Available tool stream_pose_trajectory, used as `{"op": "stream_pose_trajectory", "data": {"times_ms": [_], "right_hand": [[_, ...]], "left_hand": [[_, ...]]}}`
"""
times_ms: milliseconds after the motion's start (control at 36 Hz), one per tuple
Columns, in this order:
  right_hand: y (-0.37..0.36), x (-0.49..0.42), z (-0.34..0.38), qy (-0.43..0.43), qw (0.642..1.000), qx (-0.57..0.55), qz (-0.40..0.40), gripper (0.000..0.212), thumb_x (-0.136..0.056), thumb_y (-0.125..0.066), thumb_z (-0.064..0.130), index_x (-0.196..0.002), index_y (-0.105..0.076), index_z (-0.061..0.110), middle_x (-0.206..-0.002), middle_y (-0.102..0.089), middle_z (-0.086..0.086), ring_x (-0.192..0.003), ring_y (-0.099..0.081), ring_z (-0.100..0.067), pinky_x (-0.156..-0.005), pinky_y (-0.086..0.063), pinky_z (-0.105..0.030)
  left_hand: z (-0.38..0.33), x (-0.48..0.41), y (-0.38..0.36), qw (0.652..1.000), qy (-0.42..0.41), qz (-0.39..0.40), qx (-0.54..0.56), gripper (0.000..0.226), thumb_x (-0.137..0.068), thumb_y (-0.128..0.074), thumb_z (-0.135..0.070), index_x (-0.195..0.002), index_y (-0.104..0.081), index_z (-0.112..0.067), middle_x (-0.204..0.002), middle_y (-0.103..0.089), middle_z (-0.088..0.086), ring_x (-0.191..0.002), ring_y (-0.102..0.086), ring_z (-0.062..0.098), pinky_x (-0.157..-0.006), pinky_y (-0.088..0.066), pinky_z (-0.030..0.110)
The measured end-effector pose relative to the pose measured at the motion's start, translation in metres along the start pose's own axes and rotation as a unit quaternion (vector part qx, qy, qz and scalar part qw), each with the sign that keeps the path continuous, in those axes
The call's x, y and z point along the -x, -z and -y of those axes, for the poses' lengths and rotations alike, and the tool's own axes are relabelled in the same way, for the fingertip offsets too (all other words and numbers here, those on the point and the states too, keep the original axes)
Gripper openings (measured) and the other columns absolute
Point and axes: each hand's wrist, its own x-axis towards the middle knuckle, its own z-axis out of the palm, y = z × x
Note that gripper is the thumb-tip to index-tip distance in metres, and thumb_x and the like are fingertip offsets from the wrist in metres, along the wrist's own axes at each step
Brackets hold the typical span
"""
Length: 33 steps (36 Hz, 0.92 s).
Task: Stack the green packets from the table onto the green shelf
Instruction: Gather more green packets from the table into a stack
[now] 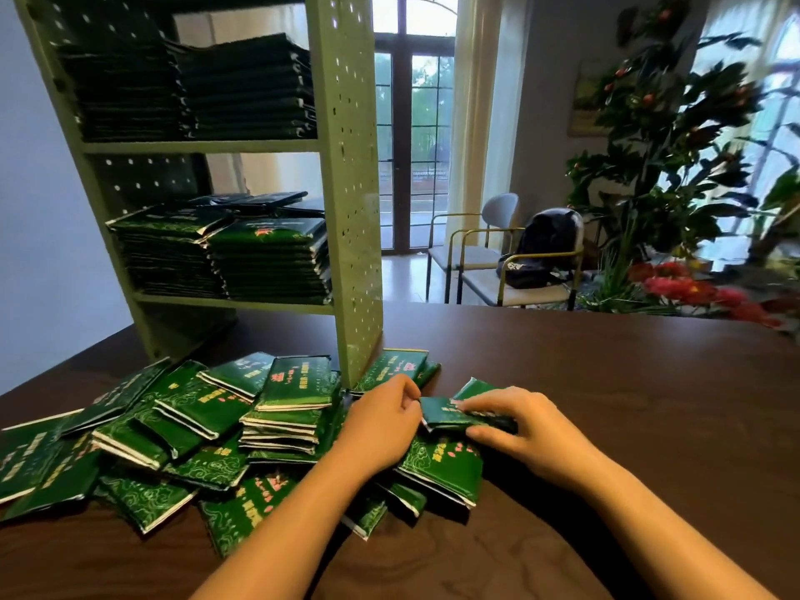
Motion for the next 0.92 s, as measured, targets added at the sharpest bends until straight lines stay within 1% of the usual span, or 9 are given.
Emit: {"op": "stream_pose_trajectory", "data": {"times_ms": [167,306,389,500,556,639,694,806,917], "right_hand": [[0.007,0.007,-0.008,0.014,0.981,0.065,-0.18,0.022,-0.09,-0.054,0.033,-0.095,-0.071,0.02,-0.089,-0.071,0.007,-0.085,-0.065,-0.019,-0.069,-0.052,-0.04],[0.006,0.012,-0.013,-0.02,0.957,0.011,-0.29,0.023,-0.091,-0.047,0.031,-0.101,-0.064,0.018,-0.082,-0.065,0.001,-0.074,-0.061,-0.021,-0.061,-0.05,-0.042],[0.008,0.012,-0.013,-0.037,0.944,-0.042,-0.325,0.015,-0.095,-0.05,0.022,-0.105,-0.06,0.016,-0.081,-0.064,0.007,-0.072,-0.061,-0.014,-0.061,-0.048,-0.038],[0.01,0.01,-0.012,-0.102,0.925,-0.147,-0.337,0.021,-0.096,-0.051,0.012,-0.116,-0.057,0.017,-0.078,-0.062,0.009,-0.074,-0.059,-0.004,-0.06,-0.045,-0.024],[0.011,0.009,-0.012,-0.148,0.905,-0.223,-0.331,0.024,-0.097,-0.051,0.014,-0.12,-0.056,0.015,-0.079,-0.062,0.007,-0.07,-0.06,0.002,-0.059,-0.047,-0.018],[0.008,0.009,-0.013,-0.214,0.855,-0.352,-0.313,0.027,-0.095,-0.056,0.019,-0.12,-0.057,0.009,-0.076,-0.065,0.003,-0.064,-0.061,0.001,-0.063,-0.05,-0.021],[0.004,0.01,-0.014,-0.241,0.832,-0.402,-0.297,0.028,-0.092,-0.06,0.022,-0.118,-0.059,0.01,-0.076,-0.068,0.004,-0.065,-0.064,-0.003,-0.066,-0.052,-0.027],[0.0,0.01,-0.016,-0.228,0.856,-0.377,-0.27,0.023,-0.087,-0.066,0.016,-0.108,-0.066,0.006,-0.074,-0.068,0.0,-0.06,-0.06,0.001,-0.066,-0.049,-0.022],[-0.005,0.009,-0.01,-0.206,0.878,-0.353,-0.251,0.018,-0.087,-0.067,0.015,-0.103,-0.068,0.007,-0.077,-0.069,-0.005,-0.065,-0.06,-0.005,-0.069,-0.048,-0.025]], "left_hand": [[-0.009,-0.017,-0.004,0.998,0.051,0.019,-0.01,0.024,-0.1,-0.043,-0.037,-0.091,-0.052,-0.016,-0.097,-0.065,0.007,-0.086,-0.057,0.023,-0.075,-0.041,0.033],[-0.013,-0.015,-0.012,0.99,0.063,0.077,-0.096,0.055,-0.079,-0.065,-0.061,-0.111,-0.05,-0.018,-0.109,-0.06,0.003,-0.107,-0.057,0.026,-0.091,-0.048,0.039],[-0.014,-0.005,-0.015,0.989,0.056,0.054,-0.127,0.06,-0.08,-0.065,-0.06,-0.121,-0.048,-0.021,-0.121,-0.059,-0.003,-0.118,-0.053,0.023,-0.099,-0.039,0.036],[-0.013,0.004,-0.014,1.0,0.014,-0.016,-0.012,0.037,-0.084,-0.07,-0.041,-0.073,-0.042,-0.02,-0.068,-0.045,-0.006,-0.069,-0.046,0.017,-0.067,-0.031,0.032],[-0.013,0.004,-0.014,0.994,-0.001,-0.04,0.098,0.031,-0.087,-0.069,-0.028,-0.069,-0.046,-0.018,-0.064,-0.05,-0.004,-0.062,-0.049,0.016,-0.06,-0.035,0.032],[-0.015,0.002,-0.013,0.973,-0.019,-0.09,0.211,0.005,-0.094,-0.06,-0.021,-0.092,-0.058,-0.017,-0.093,-0.067,0.004,-0.088,-0.064,0.021,-0.078,-0.052,0.032],[-0.015,0.001,-0.012,0.966,-0.004,-0.096,0.242,0.009,-0.097,-0.055,-0.021,-0.104,-0.057,-0.016,-0.109,-0.065,0.005,-0.102,-0.06,0.022,-0.09,-0.049,0.037],[-0.015,0.002,-0.015,0.962,0.032,-0.054,0.264,0.048,-0.097,-0.055,-0.031,-0.139,-0.046,-0.011,-0.142,-0.051,0.007,-0.13,-0.049,0.026,-0.109,-0.038,0.047],[-0.019,0.003,-0.018,0.954,0.055,-0.03,0.292,0.056,-0.102,-0.045,-0.023,-0.153,-0.025,-0.012,-0.154,-0.034,0.002,-0.141,-0.035,0.022,-0.115,-0.03,0.041]]}}
